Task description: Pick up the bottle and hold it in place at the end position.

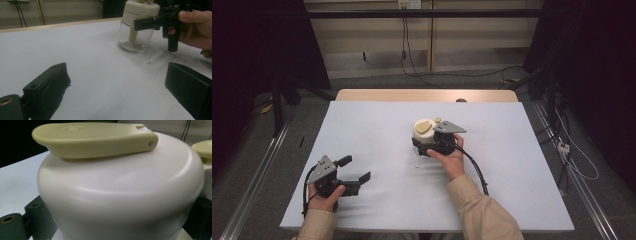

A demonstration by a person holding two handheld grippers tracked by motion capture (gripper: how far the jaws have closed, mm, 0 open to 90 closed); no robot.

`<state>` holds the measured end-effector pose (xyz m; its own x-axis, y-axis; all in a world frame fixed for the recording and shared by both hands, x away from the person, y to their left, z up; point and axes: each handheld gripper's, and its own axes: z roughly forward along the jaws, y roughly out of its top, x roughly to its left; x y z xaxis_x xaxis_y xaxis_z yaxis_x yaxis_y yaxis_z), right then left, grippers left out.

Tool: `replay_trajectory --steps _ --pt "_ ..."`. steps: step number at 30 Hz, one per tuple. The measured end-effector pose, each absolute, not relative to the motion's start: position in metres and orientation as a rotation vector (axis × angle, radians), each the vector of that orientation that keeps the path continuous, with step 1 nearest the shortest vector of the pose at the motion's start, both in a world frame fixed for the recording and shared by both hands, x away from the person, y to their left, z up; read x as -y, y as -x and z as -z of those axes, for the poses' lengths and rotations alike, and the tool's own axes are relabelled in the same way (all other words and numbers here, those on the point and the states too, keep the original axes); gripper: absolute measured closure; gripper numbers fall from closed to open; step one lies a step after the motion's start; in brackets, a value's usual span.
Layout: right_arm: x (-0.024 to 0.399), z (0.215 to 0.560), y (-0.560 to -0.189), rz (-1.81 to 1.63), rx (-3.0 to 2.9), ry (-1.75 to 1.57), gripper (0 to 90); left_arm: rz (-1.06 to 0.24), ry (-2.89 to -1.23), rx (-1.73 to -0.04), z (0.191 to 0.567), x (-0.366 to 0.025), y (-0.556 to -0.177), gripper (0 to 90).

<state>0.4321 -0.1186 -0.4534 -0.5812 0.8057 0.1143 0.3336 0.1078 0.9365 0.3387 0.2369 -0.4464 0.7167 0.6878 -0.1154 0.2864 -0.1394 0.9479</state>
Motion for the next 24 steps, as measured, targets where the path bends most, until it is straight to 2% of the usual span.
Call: replay_trajectory --steps 24 --pt "0.120 0.453 -0.432 -1.458 -1.996 -1.105 5.0 -0.389 -1.715 -0.790 0.436 -0.209 -0.351 3.9"
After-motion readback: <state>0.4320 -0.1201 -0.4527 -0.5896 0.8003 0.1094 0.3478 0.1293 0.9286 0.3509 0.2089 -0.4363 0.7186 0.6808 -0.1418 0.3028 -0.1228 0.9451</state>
